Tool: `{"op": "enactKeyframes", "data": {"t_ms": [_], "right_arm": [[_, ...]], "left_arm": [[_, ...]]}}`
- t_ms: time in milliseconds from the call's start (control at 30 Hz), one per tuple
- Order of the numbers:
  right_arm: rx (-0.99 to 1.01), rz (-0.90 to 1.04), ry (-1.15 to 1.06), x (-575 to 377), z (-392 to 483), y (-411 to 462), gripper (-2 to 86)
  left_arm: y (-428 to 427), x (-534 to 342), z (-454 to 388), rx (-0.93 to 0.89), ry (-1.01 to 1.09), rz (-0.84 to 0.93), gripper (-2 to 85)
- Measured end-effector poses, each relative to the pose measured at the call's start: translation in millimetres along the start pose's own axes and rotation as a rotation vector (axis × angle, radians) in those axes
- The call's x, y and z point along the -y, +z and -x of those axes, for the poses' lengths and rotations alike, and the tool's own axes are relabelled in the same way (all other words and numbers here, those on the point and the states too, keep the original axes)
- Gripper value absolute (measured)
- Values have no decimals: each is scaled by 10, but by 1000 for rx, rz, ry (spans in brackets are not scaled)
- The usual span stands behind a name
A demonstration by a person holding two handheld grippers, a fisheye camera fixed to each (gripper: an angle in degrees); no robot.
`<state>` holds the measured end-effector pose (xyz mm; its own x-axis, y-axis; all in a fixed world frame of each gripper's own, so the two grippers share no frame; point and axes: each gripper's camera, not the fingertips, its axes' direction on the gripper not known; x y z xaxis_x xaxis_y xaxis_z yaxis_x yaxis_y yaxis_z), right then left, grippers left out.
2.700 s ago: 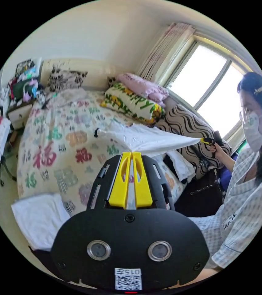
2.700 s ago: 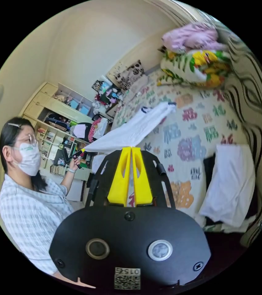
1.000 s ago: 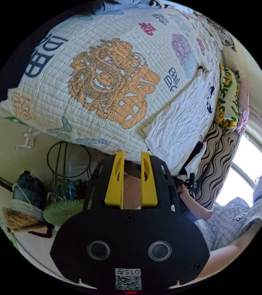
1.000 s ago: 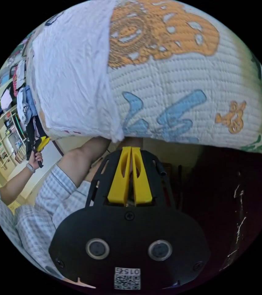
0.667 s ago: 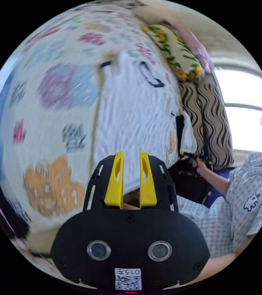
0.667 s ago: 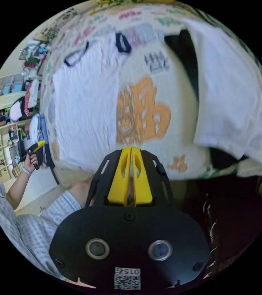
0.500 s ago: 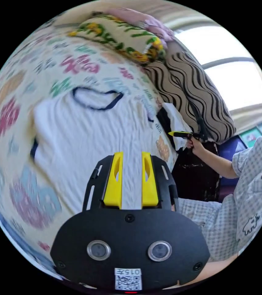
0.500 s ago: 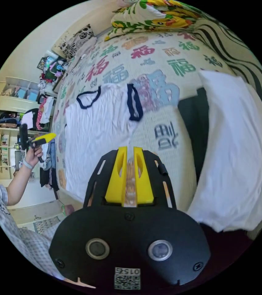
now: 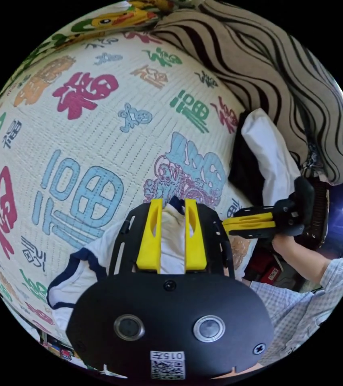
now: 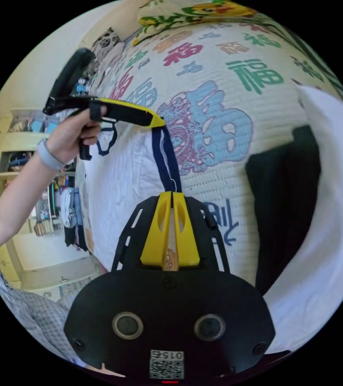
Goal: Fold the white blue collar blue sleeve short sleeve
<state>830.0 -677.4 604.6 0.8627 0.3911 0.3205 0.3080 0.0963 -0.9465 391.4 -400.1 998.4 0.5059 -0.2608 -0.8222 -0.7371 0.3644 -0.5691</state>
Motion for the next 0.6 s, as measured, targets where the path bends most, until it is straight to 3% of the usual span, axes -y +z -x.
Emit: {"op": "enactKeyframes", "data": {"t_ms": [133, 367, 600], "right_arm": [[86, -98, 125, -228, -173, -218, -3], [113, -162, 123, -322, -16, -374, -4], [133, -156, 142, -351, 165, -439, -3]], "left_arm": [[25, 297, -50, 13, 52, -15, 4], [-126, 585, -153, -75, 140, -149, -3], [-37, 645, -93, -34, 116, 24, 54]]}}
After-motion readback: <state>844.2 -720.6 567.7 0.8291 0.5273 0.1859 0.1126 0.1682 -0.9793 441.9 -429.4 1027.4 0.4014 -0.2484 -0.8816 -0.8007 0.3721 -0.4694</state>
